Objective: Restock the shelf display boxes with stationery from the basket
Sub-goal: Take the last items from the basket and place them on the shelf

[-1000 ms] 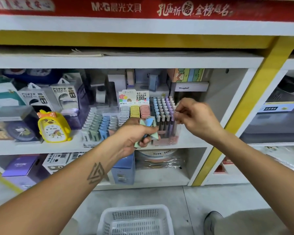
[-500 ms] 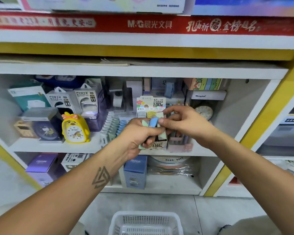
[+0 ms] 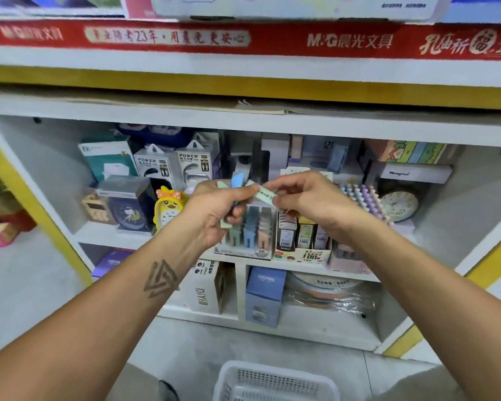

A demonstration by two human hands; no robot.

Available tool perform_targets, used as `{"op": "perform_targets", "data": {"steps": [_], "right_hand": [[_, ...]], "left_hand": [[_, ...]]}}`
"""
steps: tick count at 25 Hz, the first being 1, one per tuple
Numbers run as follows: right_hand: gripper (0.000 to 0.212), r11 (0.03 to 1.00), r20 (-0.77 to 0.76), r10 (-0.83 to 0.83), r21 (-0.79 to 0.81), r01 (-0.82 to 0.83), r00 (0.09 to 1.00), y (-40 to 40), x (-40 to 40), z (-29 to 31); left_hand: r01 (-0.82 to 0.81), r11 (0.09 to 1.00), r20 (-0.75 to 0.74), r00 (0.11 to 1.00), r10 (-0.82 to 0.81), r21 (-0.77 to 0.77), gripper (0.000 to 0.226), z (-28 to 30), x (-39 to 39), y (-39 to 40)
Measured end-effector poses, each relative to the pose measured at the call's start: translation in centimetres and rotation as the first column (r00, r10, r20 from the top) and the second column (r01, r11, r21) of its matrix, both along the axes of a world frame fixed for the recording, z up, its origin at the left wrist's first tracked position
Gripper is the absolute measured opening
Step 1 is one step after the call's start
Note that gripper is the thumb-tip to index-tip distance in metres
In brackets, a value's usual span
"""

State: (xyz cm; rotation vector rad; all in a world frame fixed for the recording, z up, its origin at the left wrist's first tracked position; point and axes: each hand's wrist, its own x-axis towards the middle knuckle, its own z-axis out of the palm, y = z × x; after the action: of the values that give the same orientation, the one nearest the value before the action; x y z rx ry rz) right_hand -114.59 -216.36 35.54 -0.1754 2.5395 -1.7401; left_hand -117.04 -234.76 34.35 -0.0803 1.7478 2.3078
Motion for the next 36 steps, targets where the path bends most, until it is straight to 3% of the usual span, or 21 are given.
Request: {"op": "perform_targets", "data": {"steps": [5,8,13,16,18,20,22,26,31,36], "right_hand": [[0.016,0.972,-0.077,-0.145,-0.199,0.127,0.986,-0.9,-2.5,-0.1],[0.013,0.96,-0.129,-0.219,-0.203,0.191,0.967,-1.1,-4.4,-0.5],[0.022,0.969,-0.158,-0.244,-0.013,0.245,0.957,-1.9,-6.4,-2.0],[0.021,0.945,-0.267,-0.24,0.155,0.288,0.933,-2.6,-7.1,-2.6],[0.017,0.867,-0.4,-0.197,0.356,0.349,0.895,-3.0,-7.7,-2.6],[0.019,0.725,-0.496,-0.063,0.573,0.381,0.866,-3.7,-8.8,-2.6],[0.02,0.628,-0.476,0.041,0.696,0.348,0.879,-4.6,-9.9,-2.7],[0.012,0.534,-0.307,0.099,0.819,0.21,0.947,-6.0,-11.3,-3.7],[0.009,0.54,-0.223,0.112,0.832,0.129,0.968,-6.0,-11.9,-4.4],[0.029,0.494,-0.11,0.134,0.869,0.03,0.985,-6.2,-12.1,-4.4]], "left_hand": [[-0.041,0.998,0.086,0.995,0.045,-0.056,0.014,-0.7,-1.6,-2.6],[-0.028,0.998,0.178,0.983,0.039,-0.062,0.004,-1.4,-2.5,-3.7],[-0.035,0.999,0.297,0.955,0.023,0.035,0.015,-1.4,-3.1,-5.0],[-0.046,0.997,0.325,0.945,0.026,0.056,0.016,-1.2,-2.9,-5.7],[-0.019,0.999,0.343,0.939,0.001,0.048,0.014,-1.0,-2.8,-5.8],[0.008,1.0,0.352,0.936,-0.014,0.018,0.012,-0.8,-2.8,-5.8],[0.019,1.0,0.355,0.935,-0.015,-0.007,0.015,-0.7,-3.0,-5.8],[0.021,0.999,0.358,0.934,-0.009,-0.03,0.024,-0.6,-3.2,-5.6],[0.008,0.999,0.349,0.937,0.009,-0.046,0.021,-0.8,-3.4,-5.9],[-0.032,0.998,0.339,0.941,0.014,0.049,0.018,-0.6,-3.1,-6.0]]}}
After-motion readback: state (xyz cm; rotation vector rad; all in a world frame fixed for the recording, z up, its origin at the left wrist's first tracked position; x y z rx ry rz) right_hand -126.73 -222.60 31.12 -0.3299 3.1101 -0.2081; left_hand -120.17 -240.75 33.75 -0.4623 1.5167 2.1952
